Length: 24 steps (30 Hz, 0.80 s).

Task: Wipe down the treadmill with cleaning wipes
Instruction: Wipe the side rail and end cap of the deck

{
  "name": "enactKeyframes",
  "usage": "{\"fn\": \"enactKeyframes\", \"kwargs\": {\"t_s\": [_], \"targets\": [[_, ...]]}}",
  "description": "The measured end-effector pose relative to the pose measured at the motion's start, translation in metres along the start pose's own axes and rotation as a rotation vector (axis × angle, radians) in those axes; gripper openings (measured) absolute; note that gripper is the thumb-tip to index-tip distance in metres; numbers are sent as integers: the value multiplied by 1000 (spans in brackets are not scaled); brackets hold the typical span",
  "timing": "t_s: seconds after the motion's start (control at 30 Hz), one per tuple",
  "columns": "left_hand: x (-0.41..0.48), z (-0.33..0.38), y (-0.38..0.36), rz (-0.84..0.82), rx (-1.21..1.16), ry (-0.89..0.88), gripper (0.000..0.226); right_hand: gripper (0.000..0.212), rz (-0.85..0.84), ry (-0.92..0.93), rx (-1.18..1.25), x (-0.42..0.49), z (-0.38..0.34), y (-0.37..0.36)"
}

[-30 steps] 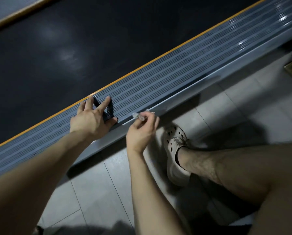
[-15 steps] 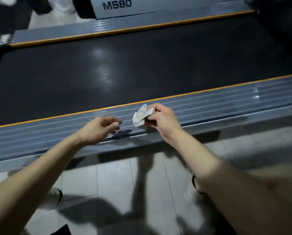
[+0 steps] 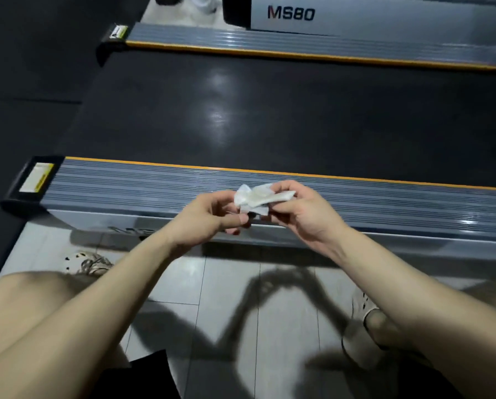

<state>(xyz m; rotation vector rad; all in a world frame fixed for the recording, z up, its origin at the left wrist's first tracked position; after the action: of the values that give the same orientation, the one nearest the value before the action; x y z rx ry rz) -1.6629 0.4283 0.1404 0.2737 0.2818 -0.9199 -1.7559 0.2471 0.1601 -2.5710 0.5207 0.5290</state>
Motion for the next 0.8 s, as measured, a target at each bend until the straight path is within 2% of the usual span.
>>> {"fn": "enactKeyframes", "kwargs": {"t_s": [0.13,0.3,0.4,0.47,0.5,0.53,0.63,0.67,0.73,0.8], "targets": [[-5,0,15,99,59,11,32,29,93,-14,-37,-4,7,7],[-19,1,12,5,135,-50,53,15,85,-47,-62,-7,20,-1],[-26,-3,14,122,113,-61,36,13,72,-121,-136,-5,33,-15],[-31,-8,23,245,101,-27,20,25,120,-208,-167,1,44,-20],[-33,-12,31,307,165,-11,20,33,141,-220,-262,4,47,-20],[-36,-16,41,366,319,0,26,37,138,-182,-495,8,48,-19],[-52,-26,71,486,907,87,40,41,-96,176,-1645,5,40,-27],[-58,-29,79,495,983,129,40,39,-183,291,-1844,0,39,-32],[-70,-35,91,499,1003,206,38,33,-291,405,-1963,-9,42,-41],[-82,-42,100,533,953,218,34,31,-365,414,-1966,-12,46,-52]]}}
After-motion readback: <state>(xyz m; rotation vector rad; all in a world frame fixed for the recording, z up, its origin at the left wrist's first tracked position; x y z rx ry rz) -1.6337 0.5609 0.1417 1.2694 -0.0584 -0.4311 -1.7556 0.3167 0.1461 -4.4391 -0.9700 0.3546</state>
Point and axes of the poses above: each hand's wrist, its own x-axis towards the middle knuckle, its own y-axis out of the back of the hand, z = x × y, the point moved 4 cm from there along x, towards the middle knuckle, and after that the axes turned 8 degrees about x, right-handed, at the moved point
